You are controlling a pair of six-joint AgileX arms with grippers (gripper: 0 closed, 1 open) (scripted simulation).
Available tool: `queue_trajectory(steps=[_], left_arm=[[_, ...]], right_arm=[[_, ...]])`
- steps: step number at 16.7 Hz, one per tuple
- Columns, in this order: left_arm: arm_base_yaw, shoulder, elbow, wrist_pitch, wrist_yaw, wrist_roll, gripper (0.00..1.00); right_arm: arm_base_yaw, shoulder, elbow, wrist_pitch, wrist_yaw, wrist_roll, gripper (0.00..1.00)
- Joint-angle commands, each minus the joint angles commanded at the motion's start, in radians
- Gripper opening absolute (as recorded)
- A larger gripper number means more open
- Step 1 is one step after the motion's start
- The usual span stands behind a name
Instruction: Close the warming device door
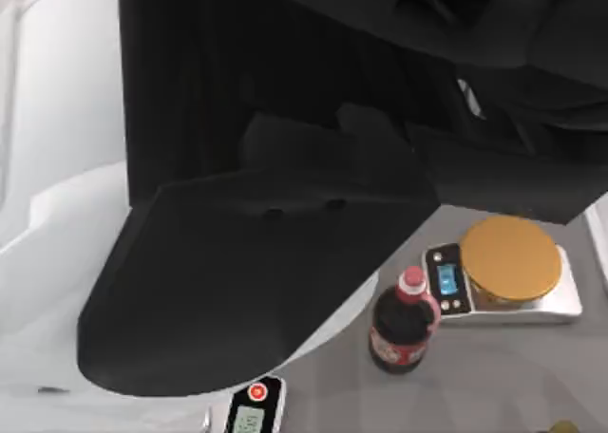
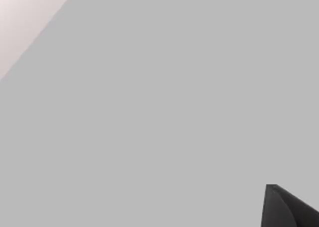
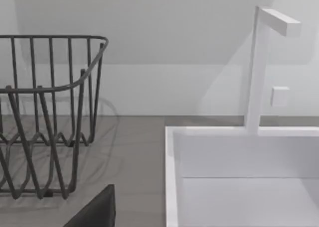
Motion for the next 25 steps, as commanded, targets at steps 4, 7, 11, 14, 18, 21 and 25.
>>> queue_trajectory(steps=[4, 7, 11, 14, 18, 21, 25], left_arm=[[0.294, 0.206, 0.6, -0.076, 0.052, 0.317, 0.0], [0.492, 0.345, 1.006, -0.128, 0.086, 0.532, 0.0], [0.72, 0.505, 1.472, -0.187, 0.126, 0.778, 0.0], [0.855, 0.6, 1.748, -0.222, 0.149, 0.924, 0.0], [0.976, 0.685, 1.994, -0.253, 0.17, 1.054, 0.0], [1.016, 0.713, 2.076, -0.263, 0.176, 1.097, 0.0], [1.018, 0.714, 2.08, -0.264, 0.177, 1.099, 0.0]], right_arm=[[0.0, 0.0, 0.0, 0.0, 0.0, 0.0, 1.0], [0.0, 0.0, 0.0, 0.0, 0.0, 0.0, 1.0], [0.0, 0.0, 0.0, 0.0, 0.0, 0.0, 1.0], [0.0, 0.0, 0.0, 0.0, 0.0, 0.0, 1.0], [0.0, 0.0, 0.0, 0.0, 0.0, 0.0, 1.0], [0.0, 0.0, 0.0, 0.0, 0.0, 0.0, 1.0], [0.0, 0.0, 0.0, 0.0, 0.0, 0.0, 1.0]])
